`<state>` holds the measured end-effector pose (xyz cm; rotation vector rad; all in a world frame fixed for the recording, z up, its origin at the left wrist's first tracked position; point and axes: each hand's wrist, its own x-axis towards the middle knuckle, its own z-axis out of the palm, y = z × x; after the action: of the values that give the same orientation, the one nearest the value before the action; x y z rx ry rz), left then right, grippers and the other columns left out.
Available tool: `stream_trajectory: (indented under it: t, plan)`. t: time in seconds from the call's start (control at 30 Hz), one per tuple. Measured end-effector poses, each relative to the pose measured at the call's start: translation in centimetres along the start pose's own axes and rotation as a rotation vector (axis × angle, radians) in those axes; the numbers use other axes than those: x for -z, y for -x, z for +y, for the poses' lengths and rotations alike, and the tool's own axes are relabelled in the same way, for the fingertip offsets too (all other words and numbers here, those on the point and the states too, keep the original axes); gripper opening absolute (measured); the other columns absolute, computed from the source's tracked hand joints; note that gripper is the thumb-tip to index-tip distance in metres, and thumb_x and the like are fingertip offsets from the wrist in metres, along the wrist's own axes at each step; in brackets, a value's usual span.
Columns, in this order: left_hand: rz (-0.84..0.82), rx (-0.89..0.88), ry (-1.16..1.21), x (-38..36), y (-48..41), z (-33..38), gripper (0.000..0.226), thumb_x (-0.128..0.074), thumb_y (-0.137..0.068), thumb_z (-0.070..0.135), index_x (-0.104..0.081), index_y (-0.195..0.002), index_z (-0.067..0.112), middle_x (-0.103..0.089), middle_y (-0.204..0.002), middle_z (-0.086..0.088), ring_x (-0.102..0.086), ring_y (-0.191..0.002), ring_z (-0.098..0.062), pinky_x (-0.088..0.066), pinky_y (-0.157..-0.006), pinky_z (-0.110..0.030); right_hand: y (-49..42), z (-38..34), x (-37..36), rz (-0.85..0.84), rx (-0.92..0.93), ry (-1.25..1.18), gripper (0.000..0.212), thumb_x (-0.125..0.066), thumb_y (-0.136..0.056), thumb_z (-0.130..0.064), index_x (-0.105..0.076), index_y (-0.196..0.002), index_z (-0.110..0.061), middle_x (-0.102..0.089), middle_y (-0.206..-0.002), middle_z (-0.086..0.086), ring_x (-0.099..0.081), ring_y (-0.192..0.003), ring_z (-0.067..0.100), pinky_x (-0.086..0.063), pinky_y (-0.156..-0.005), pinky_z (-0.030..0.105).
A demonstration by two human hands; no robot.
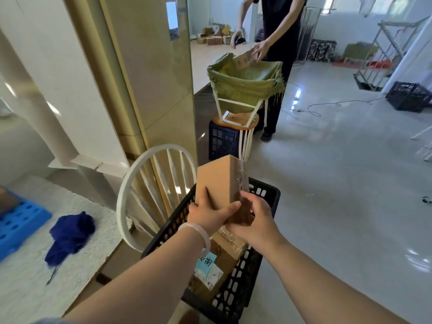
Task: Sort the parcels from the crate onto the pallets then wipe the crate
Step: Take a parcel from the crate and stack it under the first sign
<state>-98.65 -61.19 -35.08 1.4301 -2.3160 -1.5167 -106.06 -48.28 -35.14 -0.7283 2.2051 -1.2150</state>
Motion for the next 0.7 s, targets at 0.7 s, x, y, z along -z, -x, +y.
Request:
stream_trajectory:
  t: [0.7]
  plan:
    - [0.027, -0.242, 0.421, 2.9, 3.7, -2.5, 0.133, -0.092, -0.059, 0.043, 0.001, -0.154, 0.043, -0.045, -0.133, 0.015, -0.046, -0.124, -0.01, -0.044, -0.108, -0.042, 1.7, -1.6, -3.2, -0.222, 0.137, 0.164, 0.121, -0.075, -0.066, -0.056, 0.016, -0.147, -0.055, 0.003, -0.16, -0.023, -0.01, -0.15, 0.018, -0.033, -0.115, 0.054]
